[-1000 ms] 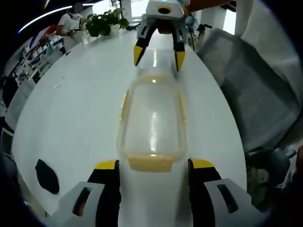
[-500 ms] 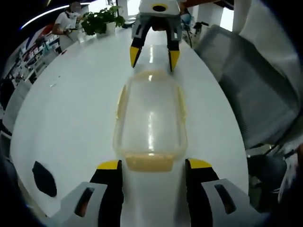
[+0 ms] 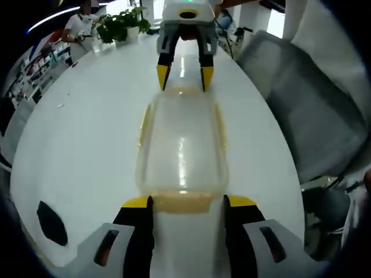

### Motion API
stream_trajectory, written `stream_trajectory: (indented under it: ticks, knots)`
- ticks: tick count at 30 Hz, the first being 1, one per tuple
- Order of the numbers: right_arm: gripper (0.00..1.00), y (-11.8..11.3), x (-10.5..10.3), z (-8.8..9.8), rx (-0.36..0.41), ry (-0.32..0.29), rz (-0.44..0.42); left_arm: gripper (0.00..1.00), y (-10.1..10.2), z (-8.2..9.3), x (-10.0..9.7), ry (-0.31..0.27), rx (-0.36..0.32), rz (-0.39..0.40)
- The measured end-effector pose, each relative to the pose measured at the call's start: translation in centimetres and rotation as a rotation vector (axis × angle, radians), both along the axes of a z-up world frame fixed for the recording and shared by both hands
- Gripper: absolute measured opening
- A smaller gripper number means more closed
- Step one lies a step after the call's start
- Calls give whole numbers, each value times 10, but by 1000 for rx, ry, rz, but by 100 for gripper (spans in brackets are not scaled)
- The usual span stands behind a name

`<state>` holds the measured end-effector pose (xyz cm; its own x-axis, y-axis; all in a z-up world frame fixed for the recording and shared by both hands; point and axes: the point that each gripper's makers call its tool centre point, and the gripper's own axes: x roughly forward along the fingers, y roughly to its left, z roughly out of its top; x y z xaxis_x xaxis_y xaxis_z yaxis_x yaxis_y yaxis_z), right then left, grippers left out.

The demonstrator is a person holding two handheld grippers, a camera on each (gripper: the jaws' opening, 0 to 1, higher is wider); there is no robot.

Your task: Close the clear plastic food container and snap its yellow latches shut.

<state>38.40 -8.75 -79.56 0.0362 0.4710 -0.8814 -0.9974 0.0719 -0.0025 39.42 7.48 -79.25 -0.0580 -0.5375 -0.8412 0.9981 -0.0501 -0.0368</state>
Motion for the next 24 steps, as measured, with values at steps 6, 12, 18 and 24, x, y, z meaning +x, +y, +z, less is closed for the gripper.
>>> stream_trajectory:
  ticks: [6,12,18,24]
  knots:
    - [38,1,1,-3,-32,9,14,44,1,-3,-1,-2,13,-11]
    - [38,-1,-3,-8,-71,-2,60,40,2,-5,-2,-18,28,-29]
    - [38,0,-3,-9,-75,-4,69,39,1,-5,1,-53,40,-32]
    - [38,1,-2,-9,-72,-1,39,39,0,-6,2,-59,48,-2]
